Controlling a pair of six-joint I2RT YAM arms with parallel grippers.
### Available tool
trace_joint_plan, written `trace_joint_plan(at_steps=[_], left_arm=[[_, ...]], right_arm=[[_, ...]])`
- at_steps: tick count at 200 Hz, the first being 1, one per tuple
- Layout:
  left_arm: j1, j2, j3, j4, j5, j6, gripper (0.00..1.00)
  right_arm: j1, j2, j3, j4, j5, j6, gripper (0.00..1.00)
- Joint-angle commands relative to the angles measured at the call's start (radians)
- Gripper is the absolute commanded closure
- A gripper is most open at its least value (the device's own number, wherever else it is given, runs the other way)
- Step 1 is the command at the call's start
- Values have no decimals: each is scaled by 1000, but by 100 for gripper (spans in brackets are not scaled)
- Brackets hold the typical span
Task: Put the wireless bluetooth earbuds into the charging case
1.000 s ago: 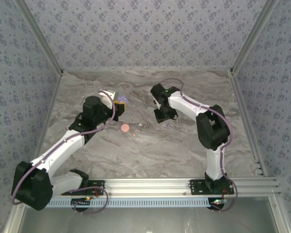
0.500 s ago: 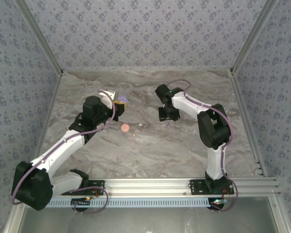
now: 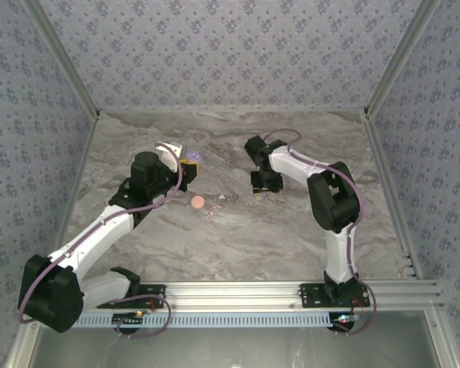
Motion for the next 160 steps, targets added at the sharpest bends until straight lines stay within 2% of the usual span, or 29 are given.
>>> trace_joint_plan(at_steps=[1, 160], left_arm=[[6, 0, 4, 20, 5, 7, 88], [6, 12, 5, 24, 5, 7, 88]], right_arm=[[2, 29, -2, -6, 10, 25, 61], [-3, 61, -18, 12, 8, 39, 69]])
